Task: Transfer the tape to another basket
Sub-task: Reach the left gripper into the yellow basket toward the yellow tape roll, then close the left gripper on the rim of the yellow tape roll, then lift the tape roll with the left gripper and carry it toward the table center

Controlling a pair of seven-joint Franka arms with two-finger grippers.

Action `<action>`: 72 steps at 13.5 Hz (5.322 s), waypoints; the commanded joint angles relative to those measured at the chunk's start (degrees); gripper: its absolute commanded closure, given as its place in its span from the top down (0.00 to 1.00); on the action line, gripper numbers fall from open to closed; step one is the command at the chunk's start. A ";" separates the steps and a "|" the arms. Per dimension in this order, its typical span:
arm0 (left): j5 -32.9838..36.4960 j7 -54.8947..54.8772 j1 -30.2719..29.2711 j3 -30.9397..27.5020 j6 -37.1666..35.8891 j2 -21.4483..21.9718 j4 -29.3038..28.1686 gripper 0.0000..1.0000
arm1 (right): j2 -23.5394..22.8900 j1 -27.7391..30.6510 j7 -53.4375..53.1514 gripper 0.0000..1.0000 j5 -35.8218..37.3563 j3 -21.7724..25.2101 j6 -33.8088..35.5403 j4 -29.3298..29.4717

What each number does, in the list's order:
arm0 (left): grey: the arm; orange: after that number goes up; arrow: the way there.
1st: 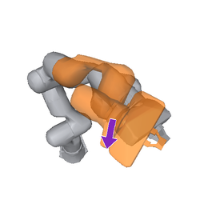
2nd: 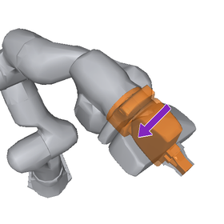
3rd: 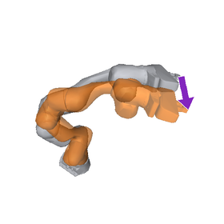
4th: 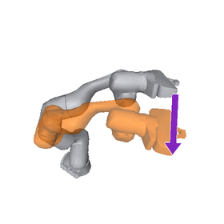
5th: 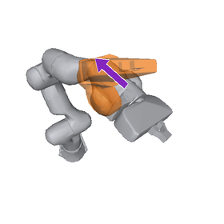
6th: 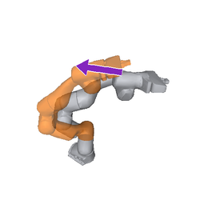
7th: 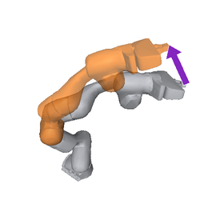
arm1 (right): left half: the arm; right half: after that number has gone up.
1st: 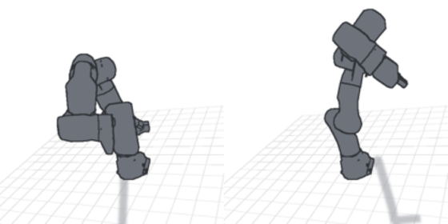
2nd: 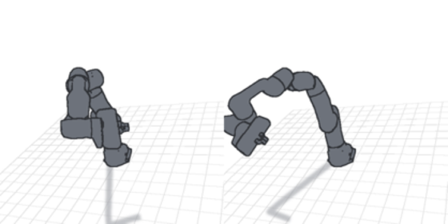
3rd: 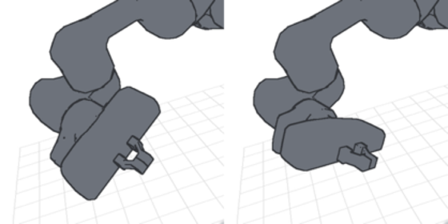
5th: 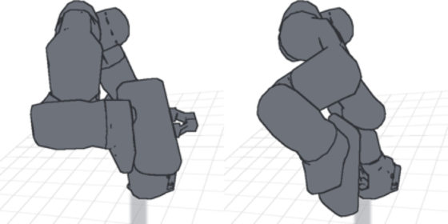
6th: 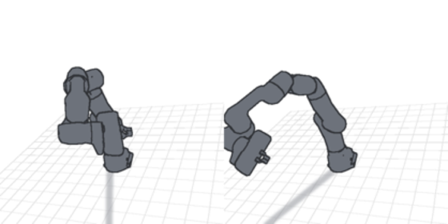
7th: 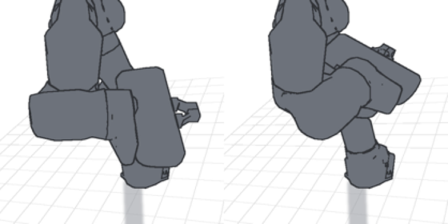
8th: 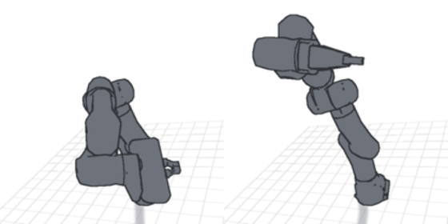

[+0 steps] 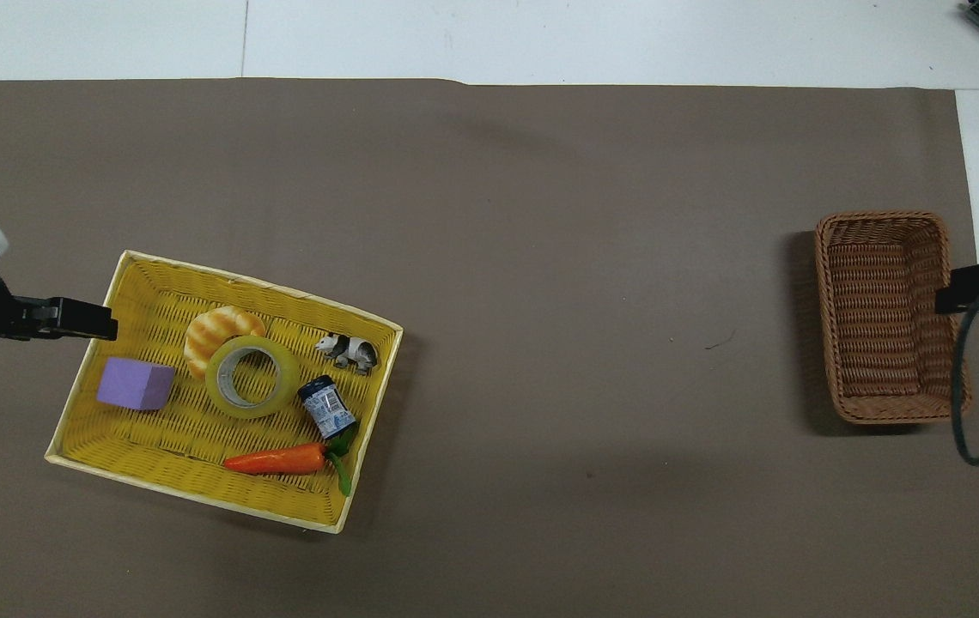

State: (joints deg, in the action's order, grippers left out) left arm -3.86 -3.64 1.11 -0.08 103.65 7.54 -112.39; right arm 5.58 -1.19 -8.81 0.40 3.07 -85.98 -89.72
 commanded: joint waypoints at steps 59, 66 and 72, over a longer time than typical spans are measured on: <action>-41.58 12.25 35.80 1.49 28.36 -1.03 -6.26 0.00 | -0.04 -0.13 0.99 1.00 -0.31 0.27 0.28 0.52; -40.97 12.25 35.98 1.58 28.45 -1.21 -6.00 0.00 | -0.04 -0.13 0.99 1.00 -0.31 0.27 0.28 0.52; -40.88 12.34 35.98 1.58 28.45 -1.21 -6.00 0.00 | -0.04 -0.13 0.99 1.00 -0.31 0.27 0.28 0.52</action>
State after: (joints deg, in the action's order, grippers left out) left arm -44.00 9.20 35.86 2.34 132.02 6.53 -119.56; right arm 5.58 -1.19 -8.81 0.40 3.07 -85.98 -89.71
